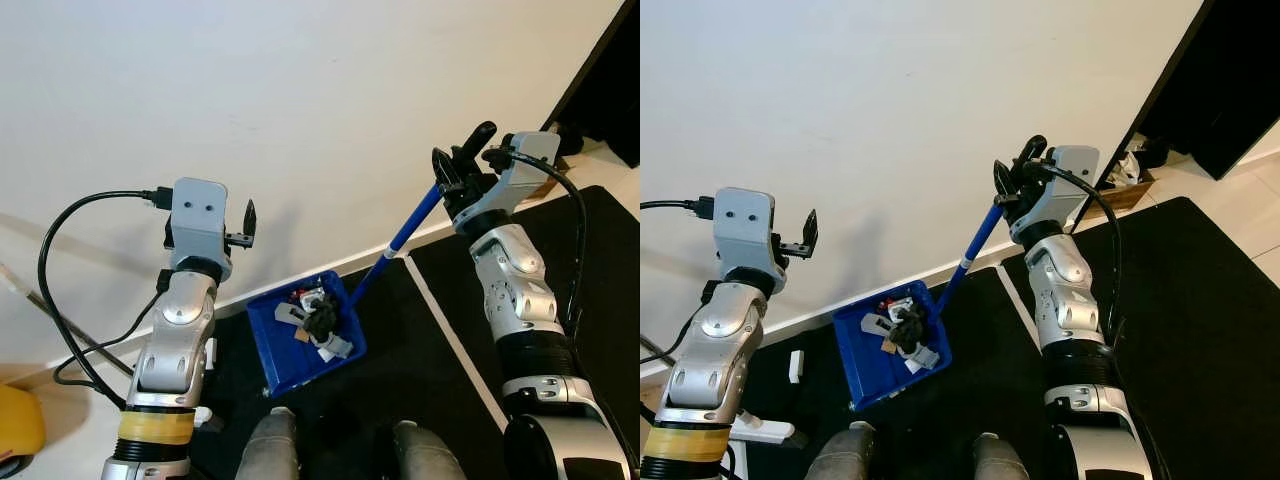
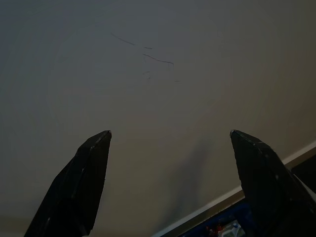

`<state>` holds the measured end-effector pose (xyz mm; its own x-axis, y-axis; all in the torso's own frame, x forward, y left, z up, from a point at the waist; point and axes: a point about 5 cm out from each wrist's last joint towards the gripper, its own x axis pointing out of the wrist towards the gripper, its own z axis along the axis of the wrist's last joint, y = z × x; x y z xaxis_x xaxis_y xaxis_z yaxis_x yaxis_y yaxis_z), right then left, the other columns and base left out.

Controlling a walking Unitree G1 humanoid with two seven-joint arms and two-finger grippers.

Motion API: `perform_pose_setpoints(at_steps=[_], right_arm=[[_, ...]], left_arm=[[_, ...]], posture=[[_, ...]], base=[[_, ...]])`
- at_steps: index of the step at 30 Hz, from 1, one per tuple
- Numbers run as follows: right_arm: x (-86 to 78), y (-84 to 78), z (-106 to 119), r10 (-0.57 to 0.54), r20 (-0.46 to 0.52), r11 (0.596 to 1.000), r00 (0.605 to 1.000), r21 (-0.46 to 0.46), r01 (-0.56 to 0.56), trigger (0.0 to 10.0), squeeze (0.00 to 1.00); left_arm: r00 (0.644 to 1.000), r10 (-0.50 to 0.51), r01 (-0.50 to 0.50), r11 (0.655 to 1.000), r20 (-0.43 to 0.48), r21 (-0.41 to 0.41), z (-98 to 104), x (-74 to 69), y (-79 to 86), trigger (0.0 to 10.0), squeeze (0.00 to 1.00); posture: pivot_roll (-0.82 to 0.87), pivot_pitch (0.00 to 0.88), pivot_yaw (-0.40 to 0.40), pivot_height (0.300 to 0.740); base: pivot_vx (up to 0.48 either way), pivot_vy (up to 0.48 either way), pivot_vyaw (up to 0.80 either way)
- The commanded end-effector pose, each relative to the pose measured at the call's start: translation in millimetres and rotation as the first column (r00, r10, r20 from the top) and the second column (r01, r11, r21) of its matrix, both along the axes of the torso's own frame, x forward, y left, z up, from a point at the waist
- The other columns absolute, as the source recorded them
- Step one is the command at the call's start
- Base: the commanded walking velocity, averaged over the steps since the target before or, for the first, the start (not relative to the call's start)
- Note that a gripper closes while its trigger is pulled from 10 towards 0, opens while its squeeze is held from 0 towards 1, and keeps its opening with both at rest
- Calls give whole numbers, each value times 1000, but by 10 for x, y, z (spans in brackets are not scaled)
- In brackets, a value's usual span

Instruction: Sweep floor

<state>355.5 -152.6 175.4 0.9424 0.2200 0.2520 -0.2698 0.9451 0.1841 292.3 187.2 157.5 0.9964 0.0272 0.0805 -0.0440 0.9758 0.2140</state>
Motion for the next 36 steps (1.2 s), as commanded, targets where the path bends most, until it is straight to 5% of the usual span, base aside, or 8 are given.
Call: perform_pose_setpoints(at_steps=[1, 18, 36], right_arm=[[-14, -2, 84, -4, 49, 999, 999, 34, 2, 10000, 0], [-2, 11, 71, 6, 35, 999, 999, 46, -8, 10000, 0], [1, 15, 63, 8, 26, 999, 1000, 48, -9, 10000, 0]], left_arm=[[1000, -4, 4, 1000, -19, -4, -55, -22, -24, 10000, 0], [1000, 2, -3, 1000, -20, -5, -68, -29, -36, 10000, 0], [1000, 3, -3, 1000, -22, -3, -73, -32, -30, 10000, 0]], posture=[[84, 99, 10, 740], [85, 100, 4, 740], [85, 102, 5, 740]], base=[[0, 0, 0], [0, 0, 0], [0, 0, -739]])
